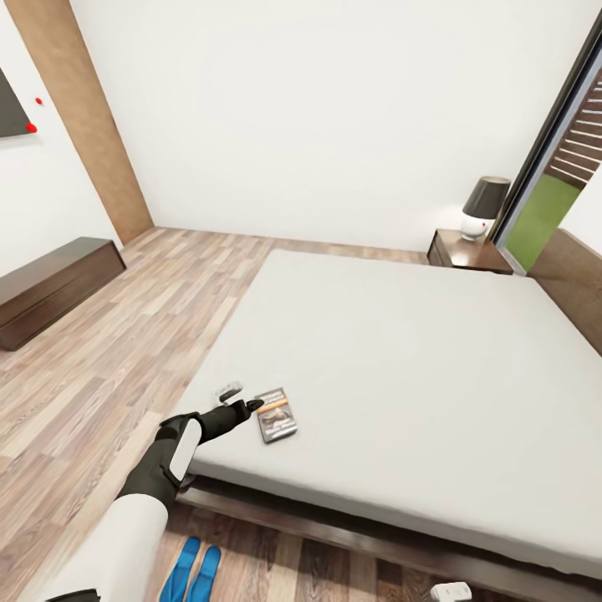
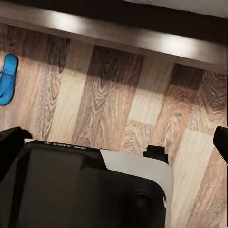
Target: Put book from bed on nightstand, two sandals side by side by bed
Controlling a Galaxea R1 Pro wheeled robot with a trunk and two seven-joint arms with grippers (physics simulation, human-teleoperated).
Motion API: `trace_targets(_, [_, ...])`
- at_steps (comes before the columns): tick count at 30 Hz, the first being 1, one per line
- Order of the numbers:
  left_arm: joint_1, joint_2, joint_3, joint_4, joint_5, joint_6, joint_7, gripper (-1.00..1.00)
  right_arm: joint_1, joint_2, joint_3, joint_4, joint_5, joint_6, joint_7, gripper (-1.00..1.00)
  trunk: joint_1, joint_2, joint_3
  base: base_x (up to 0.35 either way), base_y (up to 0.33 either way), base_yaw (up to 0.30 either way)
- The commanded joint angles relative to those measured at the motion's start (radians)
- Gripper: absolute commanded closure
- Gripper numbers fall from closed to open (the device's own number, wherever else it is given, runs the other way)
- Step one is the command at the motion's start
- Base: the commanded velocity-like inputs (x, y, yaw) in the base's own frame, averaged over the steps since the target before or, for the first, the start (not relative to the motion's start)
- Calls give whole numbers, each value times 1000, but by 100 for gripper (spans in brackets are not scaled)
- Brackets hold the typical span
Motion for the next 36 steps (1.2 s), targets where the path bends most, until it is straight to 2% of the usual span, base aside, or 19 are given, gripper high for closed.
trace_targets(1, [-1,-1,6,-1,3,9,-3,-100,-2,-1,-8,4,9,-7,1,-100,1,-2,-3,165,-150,0])
trace_targets(36, [-1,-2,6,-1,3,9,-3,-100,-2,-1,-8,4,9,-7,1,-100,1,-2,-8,45,-39,0])
